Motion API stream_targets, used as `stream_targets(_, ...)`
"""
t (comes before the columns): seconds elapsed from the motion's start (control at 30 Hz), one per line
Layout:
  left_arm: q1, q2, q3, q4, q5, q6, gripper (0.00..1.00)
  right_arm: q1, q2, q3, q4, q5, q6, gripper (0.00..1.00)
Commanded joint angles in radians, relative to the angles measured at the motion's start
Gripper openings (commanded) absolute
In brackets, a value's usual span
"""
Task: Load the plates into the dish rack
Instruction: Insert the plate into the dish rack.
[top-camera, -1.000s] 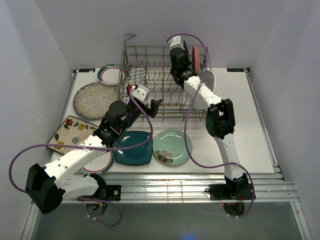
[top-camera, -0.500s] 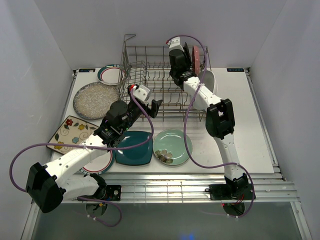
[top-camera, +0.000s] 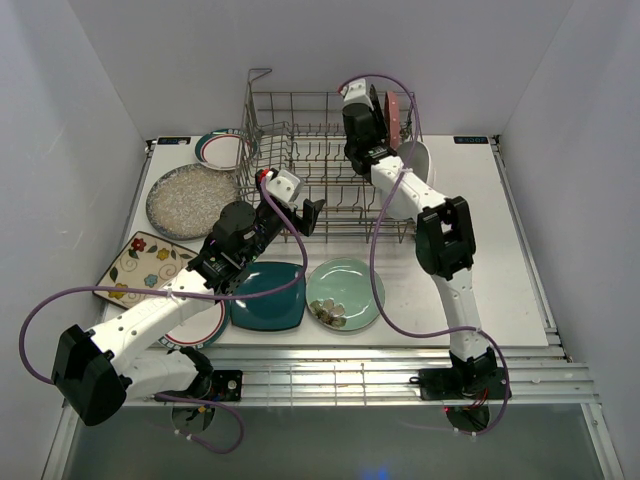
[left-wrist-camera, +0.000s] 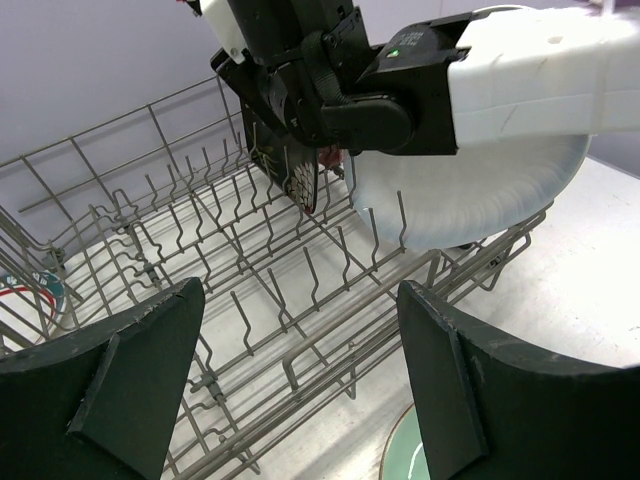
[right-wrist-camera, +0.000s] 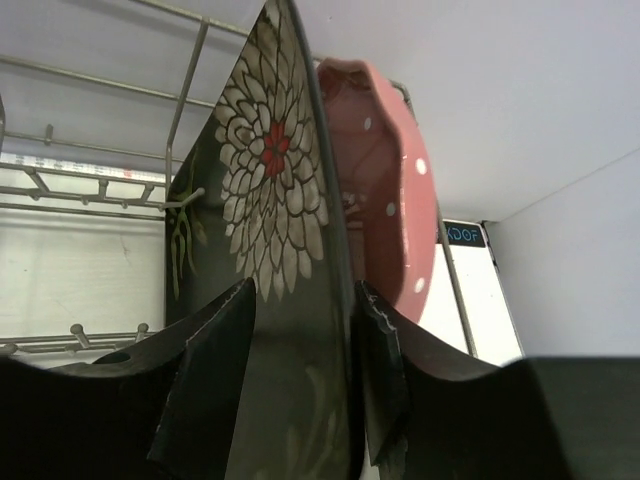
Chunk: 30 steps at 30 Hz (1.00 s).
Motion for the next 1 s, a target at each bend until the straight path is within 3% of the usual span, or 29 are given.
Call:
stream_targets(0.0, 0.003, -0.014, 0.026, -0.003, 0.011, -0.009, 0.88, 0.006, -0.143, -0.027, 0.058, -0.019, 0.026, 0.49)
stream_targets(0.17, 0.003, -0.013, 0.026, 0.0, 0.008, -0.009, 0.88, 0.012, -0.252, -0.174, 0.178, 0.009, -0.003, 0.5)
stream_targets(0.4, 0.003, -0.002, 0.03, -0.003, 0.004, -0.008, 0.88, 0.017, -0.294, -0.217, 0.15, -0.012, 0.014, 0.55)
stream_targets(0.77, 0.003, -0.01, 0.022, 0.0, 0.034, 0.011, 0.88, 0.02, -0.476, -0.425, 0.165, -0.192, 0.153, 0.61)
stream_targets(0.97, 0.001, 0.007, 0.022, -0.012, 0.131, 0.051, 0.89, 0.026, -0.605, -0.542, 0.159, -0.255, 0.225, 0.68)
